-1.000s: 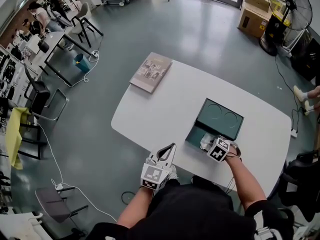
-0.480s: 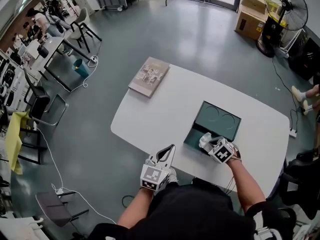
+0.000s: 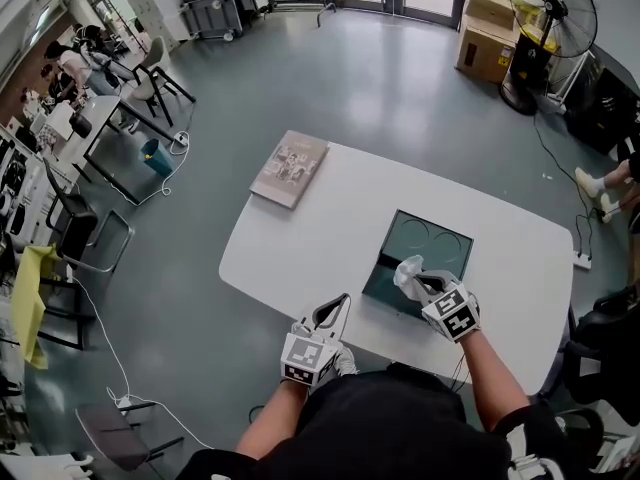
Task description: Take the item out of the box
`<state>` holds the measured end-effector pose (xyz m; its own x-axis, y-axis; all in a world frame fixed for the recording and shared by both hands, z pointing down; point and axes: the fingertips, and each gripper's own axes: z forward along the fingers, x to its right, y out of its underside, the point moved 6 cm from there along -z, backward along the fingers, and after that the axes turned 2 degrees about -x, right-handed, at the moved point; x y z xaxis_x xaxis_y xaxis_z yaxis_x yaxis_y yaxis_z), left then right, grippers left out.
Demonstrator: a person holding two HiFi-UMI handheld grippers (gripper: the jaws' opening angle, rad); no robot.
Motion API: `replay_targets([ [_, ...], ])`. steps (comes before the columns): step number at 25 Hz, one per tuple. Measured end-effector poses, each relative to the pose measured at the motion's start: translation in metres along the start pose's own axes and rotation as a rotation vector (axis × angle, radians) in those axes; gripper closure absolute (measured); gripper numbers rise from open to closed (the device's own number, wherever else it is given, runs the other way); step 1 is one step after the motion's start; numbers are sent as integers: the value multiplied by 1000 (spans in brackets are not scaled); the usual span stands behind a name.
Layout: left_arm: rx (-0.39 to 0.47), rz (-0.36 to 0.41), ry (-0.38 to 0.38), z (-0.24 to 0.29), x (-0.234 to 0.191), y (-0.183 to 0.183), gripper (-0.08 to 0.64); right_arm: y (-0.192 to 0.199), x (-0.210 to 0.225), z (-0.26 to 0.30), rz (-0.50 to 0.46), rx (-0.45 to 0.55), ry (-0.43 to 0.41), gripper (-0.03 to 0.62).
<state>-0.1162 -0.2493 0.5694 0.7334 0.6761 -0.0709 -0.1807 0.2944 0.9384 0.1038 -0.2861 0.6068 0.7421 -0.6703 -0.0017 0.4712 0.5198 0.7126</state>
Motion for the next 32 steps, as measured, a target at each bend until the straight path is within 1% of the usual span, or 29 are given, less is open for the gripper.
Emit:
replay_targets([
  [2,7,-7,11,1,2,-1,548,-11,-1,-14,3,66,30,581],
  [4,25,-46,22,1,3,-7,548,-24,-3,-28,4,133,62,581],
  [7,75,-102,33,0,5,-22,548,-41,-5,-49,-2,221,105,581],
  [10,108,-95,34,2,5,-34,548,-57,-4,-69,3,321,140,581],
  [15,132,-83,32,4,6,-45,548,-82,-4,-104,15,502,196,581],
  [19,156,-79,28,5,5,-55,548,-102,0,-142,22,704,261,580],
  [21,164,-69,26,5,5,-61,548,-106,1,-158,33,774,284,580],
  [24,177,-58,19,5,4,-68,548,-107,5,-173,28,811,323,580],
  [26,191,-53,7,7,2,-72,548,-106,9,-177,30,810,344,580],
  [29,209,-38,-13,10,-3,-78,548,-103,14,-177,65,800,351,580],
  [32,214,-35,-12,13,-4,-79,548,-96,20,-176,61,798,367,581],
])
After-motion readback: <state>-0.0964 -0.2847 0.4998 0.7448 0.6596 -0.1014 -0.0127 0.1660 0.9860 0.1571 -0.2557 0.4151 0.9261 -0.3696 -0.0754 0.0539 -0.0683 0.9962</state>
